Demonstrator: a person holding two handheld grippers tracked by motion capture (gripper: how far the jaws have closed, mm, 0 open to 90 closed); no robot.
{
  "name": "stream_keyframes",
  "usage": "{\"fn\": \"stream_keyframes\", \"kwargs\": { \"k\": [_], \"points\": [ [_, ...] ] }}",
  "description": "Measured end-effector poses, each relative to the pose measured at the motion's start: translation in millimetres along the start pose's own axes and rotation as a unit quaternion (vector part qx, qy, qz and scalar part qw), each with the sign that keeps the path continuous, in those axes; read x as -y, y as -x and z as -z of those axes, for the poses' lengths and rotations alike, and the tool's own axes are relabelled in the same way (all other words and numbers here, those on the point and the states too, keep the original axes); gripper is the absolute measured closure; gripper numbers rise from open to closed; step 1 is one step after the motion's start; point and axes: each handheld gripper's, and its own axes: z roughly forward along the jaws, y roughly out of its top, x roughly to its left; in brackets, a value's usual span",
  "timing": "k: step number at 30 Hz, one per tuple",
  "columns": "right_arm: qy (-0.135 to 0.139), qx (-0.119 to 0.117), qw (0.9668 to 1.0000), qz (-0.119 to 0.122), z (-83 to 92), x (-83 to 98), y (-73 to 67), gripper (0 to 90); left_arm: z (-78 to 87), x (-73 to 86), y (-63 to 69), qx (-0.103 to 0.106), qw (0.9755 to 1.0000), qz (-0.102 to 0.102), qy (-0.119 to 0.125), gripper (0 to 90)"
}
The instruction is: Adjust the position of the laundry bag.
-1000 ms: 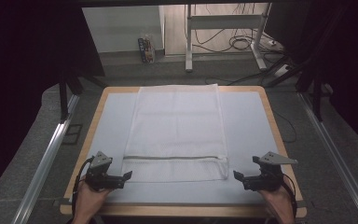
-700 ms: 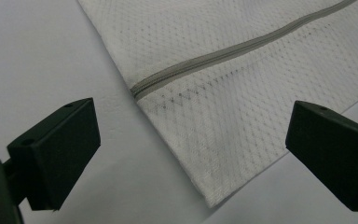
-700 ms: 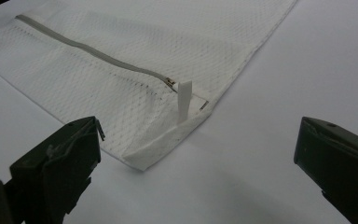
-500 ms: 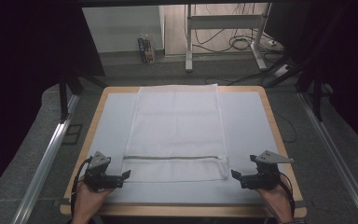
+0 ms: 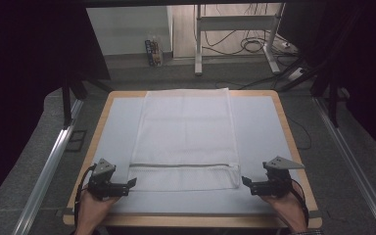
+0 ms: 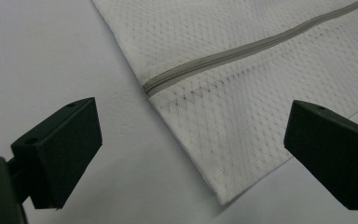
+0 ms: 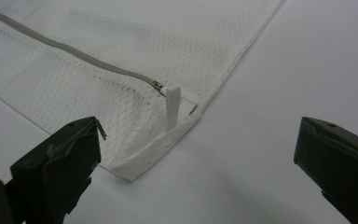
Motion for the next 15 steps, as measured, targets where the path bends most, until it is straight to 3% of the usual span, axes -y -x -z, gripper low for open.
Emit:
{"fn": "stream_keyframes", "kwargs": {
  "k": [7,11,15],
  "points": [
    [-0.019,-0.01,0.9995,-0.023,-2.6,-5.2,6.8,10.7,-7.9,-8.3,-1.1,-0.005,0.9999,-0.008,-0.001,7.4],
    [-0.018,-0.006,0.9995,-0.024,-4.6,-7.7,12.2,14.1,-12.9,-15.7,-3.2,0.008,0.9998,-0.018,0.001,8.9],
    [-0.018,-0.001,0.9995,-0.026,-9.6,-12.1,14.4,19.0,-17.1,-20.3,-7.6,0.003,0.9997,-0.024,0.002,11.3]
  ]
}}
